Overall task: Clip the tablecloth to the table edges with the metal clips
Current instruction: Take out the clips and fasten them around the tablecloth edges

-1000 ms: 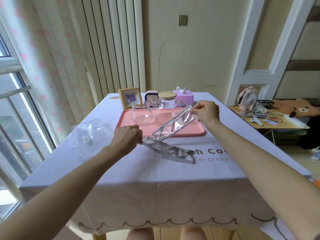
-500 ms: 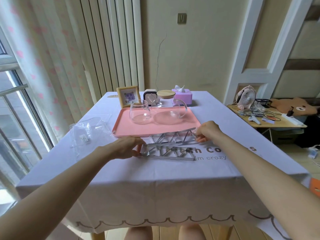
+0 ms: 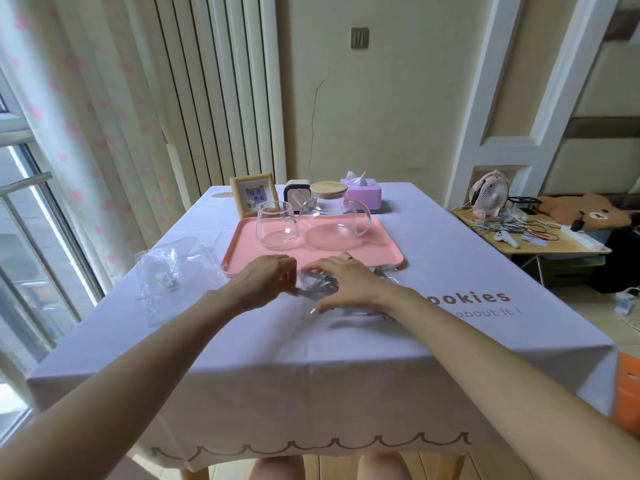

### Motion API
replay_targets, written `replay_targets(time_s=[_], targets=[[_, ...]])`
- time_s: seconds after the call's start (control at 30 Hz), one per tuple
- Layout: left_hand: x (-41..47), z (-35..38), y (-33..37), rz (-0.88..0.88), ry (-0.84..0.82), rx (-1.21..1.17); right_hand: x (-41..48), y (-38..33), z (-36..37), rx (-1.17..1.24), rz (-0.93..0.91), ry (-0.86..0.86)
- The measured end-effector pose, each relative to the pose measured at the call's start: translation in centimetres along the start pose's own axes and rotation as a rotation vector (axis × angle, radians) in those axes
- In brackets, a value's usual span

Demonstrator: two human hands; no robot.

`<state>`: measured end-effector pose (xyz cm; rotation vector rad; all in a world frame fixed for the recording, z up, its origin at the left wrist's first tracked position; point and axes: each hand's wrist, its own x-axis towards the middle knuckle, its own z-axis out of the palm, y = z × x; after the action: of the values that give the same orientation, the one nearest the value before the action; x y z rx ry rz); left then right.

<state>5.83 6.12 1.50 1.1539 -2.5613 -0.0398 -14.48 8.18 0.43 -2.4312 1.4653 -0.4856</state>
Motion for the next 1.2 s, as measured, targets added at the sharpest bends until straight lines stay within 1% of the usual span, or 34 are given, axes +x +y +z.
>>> replay_targets(time_s=[0.07,0.13,0.23,0.3,0.4,0.57,0.73,0.9,1.07,1.2], targets=[[0.0,-0.5,0.0,-0.017,0.000,-0.015,0.2,0.1,0.4,-0.015,-0.002,-0.043],[-0.3,-1.0,-0.3,-0.055,0.002,-0.061,-0.1,0.8,0.4,0.048,0.033,-0.067],[-0.8,-1.3,-1.1,-0.132,-0.039,-0.081,-0.8,1.9,0.0,0.043,0.070,-0.048],[-0.9,-1.3,-1.7,-0.137,-0.053,-0.018,-1.2,2.3,-0.2,0.009,0.071,-0.042],[-0.8,-1.1,-2.2,-0.099,-0.071,0.085,-1.3,3.0,-0.1,-0.032,0.063,-0.035],[-0.5,-1.2,-2.4,-0.108,-0.048,0.146,-1.8,4.0,-0.2,-0.110,0.057,0.001],[-0.7,-1.6,-2.4,-0.155,-0.077,0.215,-2.2,5.3,-0.8,-0.067,0.111,0.013],[-0.6,-1.3,-3.1,-0.139,-0.214,0.099,-2.4,5.5,-0.8,-0.045,0.112,0.026],[0.0,-0.1,-2.4,-0.219,-0.094,-0.060,-2.3,5.3,-0.1,-0.057,0.111,0.076],[0.4,-0.2,-1.9,-0.240,-0.131,-0.175,-2.3,5.1,0.5,-0.053,0.080,0.155]])
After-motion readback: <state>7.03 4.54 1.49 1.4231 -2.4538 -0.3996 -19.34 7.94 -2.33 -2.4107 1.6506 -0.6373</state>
